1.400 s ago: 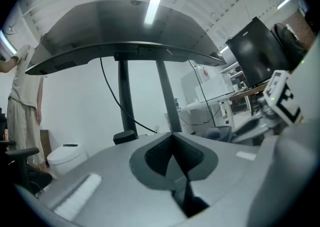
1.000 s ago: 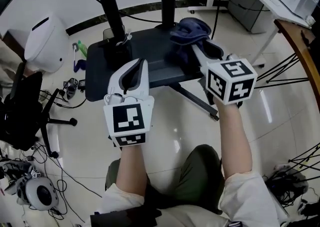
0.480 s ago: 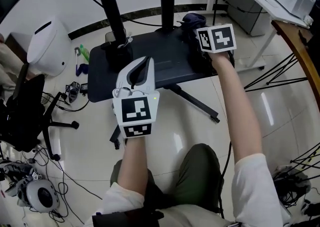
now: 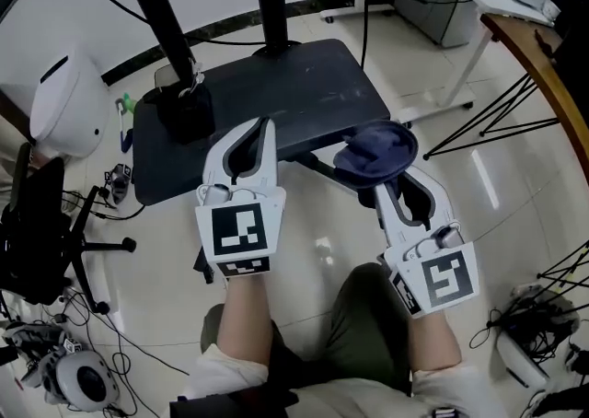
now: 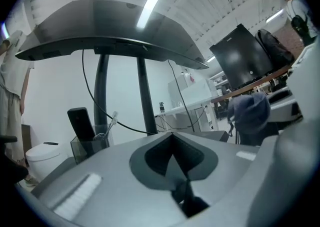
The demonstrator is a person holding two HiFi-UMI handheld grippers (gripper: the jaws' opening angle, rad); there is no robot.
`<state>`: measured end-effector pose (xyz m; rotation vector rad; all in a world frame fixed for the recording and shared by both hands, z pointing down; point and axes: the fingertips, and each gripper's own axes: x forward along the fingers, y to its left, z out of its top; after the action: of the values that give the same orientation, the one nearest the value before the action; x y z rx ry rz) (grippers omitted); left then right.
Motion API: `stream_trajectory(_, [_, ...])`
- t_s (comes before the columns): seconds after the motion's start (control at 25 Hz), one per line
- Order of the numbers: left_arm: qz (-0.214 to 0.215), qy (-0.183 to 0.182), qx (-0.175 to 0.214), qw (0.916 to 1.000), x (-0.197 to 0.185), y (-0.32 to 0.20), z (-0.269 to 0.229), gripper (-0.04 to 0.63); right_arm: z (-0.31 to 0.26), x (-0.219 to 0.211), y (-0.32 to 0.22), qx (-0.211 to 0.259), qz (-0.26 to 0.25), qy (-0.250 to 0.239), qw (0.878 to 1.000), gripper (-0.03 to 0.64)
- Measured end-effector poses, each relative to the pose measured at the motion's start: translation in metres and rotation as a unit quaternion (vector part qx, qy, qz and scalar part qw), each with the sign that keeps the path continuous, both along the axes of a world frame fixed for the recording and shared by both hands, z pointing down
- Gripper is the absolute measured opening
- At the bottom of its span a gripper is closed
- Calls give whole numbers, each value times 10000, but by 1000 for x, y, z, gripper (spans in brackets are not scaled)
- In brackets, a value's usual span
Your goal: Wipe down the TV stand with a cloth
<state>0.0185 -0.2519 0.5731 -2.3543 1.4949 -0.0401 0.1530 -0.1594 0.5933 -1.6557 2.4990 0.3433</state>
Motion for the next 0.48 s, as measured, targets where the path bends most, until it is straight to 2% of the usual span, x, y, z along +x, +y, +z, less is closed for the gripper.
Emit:
stream_trajectory(0.08, [-24,-73,112,9999,7,7,-10,130,-26,-12,1,297,-223,70,9993,72])
stream_trajectory(0.16, [-108,-194,159,9996,17,20,-25,130,-48,-19,4,420,-661,-16,9969,72])
stream_trajectory(0.24, [-535,-319,-234,9978,-6,40,-32,129,-73,-42,9,790,-1097,-297,9904,72])
stream_trajectory(0.28, [-829,-297,-349,9955,-35,49,-36,130,-76,-65,11,871,-1301,-304,9872,72])
stream_trajectory(0.36, [-1379,14,-94,9904,-111,64,-48,130,-65,-124,11,759,-1746,-100,9817,72])
stream_trajectory(0.48, [-1922,391,136,9805,-222,69,-51,130,-57,-207,-2,821,-2101,-334,9737,72])
